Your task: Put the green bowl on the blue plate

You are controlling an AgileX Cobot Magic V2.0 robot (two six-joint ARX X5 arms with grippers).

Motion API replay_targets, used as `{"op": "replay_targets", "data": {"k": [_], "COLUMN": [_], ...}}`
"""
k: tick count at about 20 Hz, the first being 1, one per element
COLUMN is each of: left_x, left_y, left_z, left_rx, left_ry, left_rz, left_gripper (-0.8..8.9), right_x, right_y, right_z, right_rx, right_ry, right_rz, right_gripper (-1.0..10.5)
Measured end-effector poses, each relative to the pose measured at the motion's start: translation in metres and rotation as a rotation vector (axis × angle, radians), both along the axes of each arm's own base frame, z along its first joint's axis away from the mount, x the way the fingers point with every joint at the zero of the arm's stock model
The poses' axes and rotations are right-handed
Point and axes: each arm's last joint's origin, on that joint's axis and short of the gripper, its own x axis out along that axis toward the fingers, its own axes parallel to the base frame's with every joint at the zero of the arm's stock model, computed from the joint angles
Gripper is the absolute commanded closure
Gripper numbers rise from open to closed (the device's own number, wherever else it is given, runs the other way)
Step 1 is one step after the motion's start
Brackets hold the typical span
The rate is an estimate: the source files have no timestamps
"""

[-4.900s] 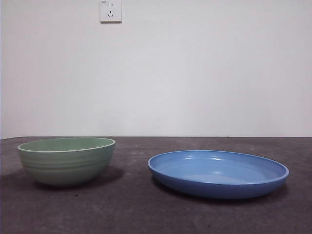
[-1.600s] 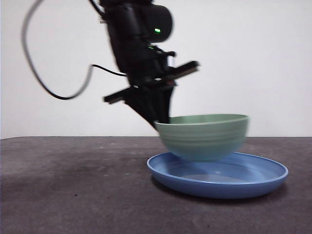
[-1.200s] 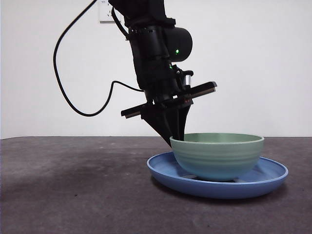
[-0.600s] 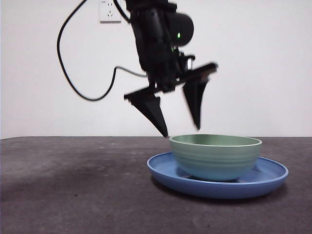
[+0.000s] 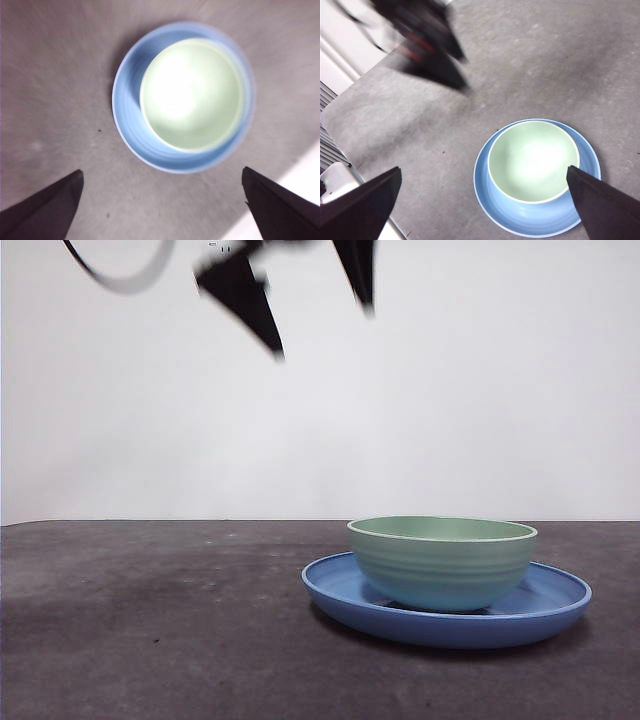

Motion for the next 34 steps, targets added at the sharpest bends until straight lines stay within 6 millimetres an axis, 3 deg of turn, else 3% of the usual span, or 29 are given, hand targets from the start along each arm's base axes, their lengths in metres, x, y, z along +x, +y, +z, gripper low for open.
{"op": "replay_targets", "data": {"k": [3,6,12,16,19,22,25,34], "left_x": [-0.039,-0.068,-0.135,-0.167,-0.173,-0.171,-0.171,-0.171], "left_y": [0.038,0.068,0.125,0.148,0.153,0.151,0.151,0.151], "left_z": [0.039,0.045,0.028,-0.004,-0.025,-0.024,-0.024,-0.024], "left_rx": [-0.064,-0.093,-0.208,-0.268,-0.248,-0.261,-0.262,-0.262], "left_ry": [-0.096,-0.165,-0.373,-0.455,-0.415,-0.427,-0.425,-0.425], "left_rz": [-0.009,-0.025,-0.042,-0.037,-0.029,-0.024,-0.021,-0.021], "left_gripper": [3.04,3.05,3.06,3.06,3.06,3.06,3.06,3.1], "right_x": [0.0,0.0,0.0,0.0,0.0,0.0,0.008,0.098], "right_y": [0.0,0.0,0.0,0.0,0.0,0.0,-0.002,-0.029], "right_z": [0.0,0.0,0.0,0.0,0.0,0.0,-0.006,-0.076], "right_rx": [0.0,0.001,0.001,0.001,0.001,0.001,-0.038,-0.143], "right_ry": [0.0,0.0,0.0,0.0,0.0,0.005,0.09,0.57], "right_rz": [0.0,0.001,0.001,0.001,0.001,-0.006,-0.14,-0.378], "right_gripper": [3.3,3.3,3.3,3.3,3.3,3.4,3.4,4.6]}}
